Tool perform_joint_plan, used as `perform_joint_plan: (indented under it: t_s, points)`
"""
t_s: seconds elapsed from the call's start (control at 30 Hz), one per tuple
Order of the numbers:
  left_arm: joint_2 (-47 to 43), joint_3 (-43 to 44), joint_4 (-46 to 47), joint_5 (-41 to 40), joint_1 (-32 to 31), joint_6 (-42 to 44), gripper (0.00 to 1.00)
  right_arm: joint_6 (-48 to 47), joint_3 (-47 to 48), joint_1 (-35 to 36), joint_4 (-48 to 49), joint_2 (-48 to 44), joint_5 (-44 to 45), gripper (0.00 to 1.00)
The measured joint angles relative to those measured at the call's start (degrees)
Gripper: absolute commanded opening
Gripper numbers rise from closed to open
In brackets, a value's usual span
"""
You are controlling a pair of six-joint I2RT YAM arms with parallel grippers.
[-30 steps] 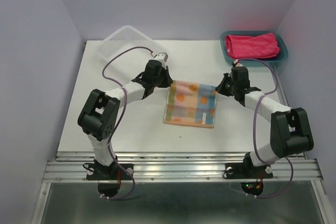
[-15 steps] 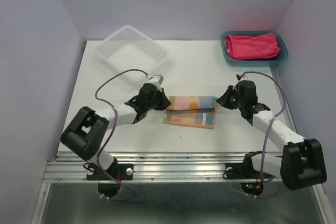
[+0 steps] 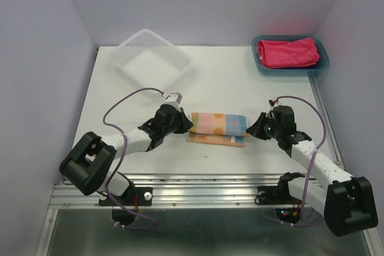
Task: Fold and stack the towels
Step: Fold the towel
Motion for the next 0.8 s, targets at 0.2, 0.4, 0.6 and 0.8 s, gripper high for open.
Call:
perform_joint_plan:
  t_s: [0.2,0.4,0.6,0.8]
  points:
    - [-0.04,-0.85,-0.42,-0.52,-0.11,-0.96,0.00,1.18,-4.46,0.35,0.42,0.02,-2.32,0.05]
    - [-0.13,-0.98,-2.69,-0.55,-0.81,-1.51,0.60,1.99,-6.16,0.39,0.35,-0.07,-3.85,0.51]
    - [-7.10,-2.93,-8.09,-2.27,-2.80,-2.62,0.83,2.49,-7.15,0.39,-1.97,-4.81,-6.19,0.81]
    - [-14.99,-3.04,-10.51,-5.73,-3.32,-3.54,0.99,3.26,-6.80,0.68,-6.56,-13.84,-3.96,0.83]
